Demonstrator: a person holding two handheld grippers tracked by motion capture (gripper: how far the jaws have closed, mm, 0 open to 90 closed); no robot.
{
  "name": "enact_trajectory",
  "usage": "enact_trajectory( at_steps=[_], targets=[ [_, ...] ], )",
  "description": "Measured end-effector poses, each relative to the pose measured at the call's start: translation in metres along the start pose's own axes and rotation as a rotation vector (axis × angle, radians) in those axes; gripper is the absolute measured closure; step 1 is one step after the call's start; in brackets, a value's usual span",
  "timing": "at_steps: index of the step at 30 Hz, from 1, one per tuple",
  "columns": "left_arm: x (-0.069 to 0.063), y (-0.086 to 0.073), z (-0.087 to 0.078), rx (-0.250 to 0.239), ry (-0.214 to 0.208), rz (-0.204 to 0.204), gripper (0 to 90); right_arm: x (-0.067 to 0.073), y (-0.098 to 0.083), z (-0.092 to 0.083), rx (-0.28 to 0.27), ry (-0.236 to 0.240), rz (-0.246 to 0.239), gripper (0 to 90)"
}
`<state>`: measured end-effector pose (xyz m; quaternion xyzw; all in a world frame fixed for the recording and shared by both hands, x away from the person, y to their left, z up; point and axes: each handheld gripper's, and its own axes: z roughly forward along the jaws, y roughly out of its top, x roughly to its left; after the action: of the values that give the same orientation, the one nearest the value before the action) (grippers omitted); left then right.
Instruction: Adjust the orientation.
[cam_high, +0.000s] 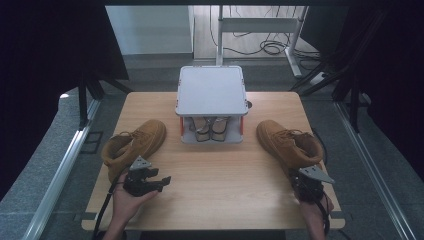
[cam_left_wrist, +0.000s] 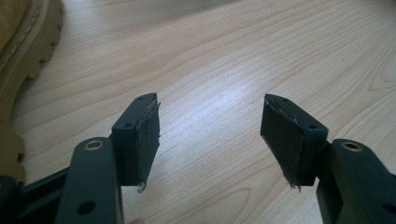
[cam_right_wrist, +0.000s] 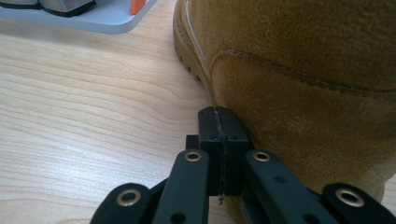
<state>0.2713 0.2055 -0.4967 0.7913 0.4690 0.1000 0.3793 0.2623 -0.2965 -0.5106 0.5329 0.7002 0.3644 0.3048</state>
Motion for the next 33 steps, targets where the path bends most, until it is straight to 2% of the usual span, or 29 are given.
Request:
enact_trajectory(
  at_steps=[2, 9, 23, 33],
  targets=[
    [0.000, 0.000, 0.000, 0.000, 0.000, 0.001, 37.1, 0.000, 0.000, 0.001, 0.002, -0.005, -0.014, 90.0],
    [0.001, 0.000, -0.001, -0.002, 0.000, 0.006, 37.1, 0.003, 0.001, 0.001, 0.006, 0.003, -0.014, 89.9],
    [0.001, 0.000, 0.000, -0.001, 0.002, 0.010, 37.1, 0.017, 0.013, -0.009, -0.060, 0.069, -0.033, 89.8],
    [0.000, 0.000, -0.001, -0.010, 0.003, 0.014, 37.4, 0.025, 0.018, -0.014, -0.086, 0.109, -0.043, 89.8]
  ],
)
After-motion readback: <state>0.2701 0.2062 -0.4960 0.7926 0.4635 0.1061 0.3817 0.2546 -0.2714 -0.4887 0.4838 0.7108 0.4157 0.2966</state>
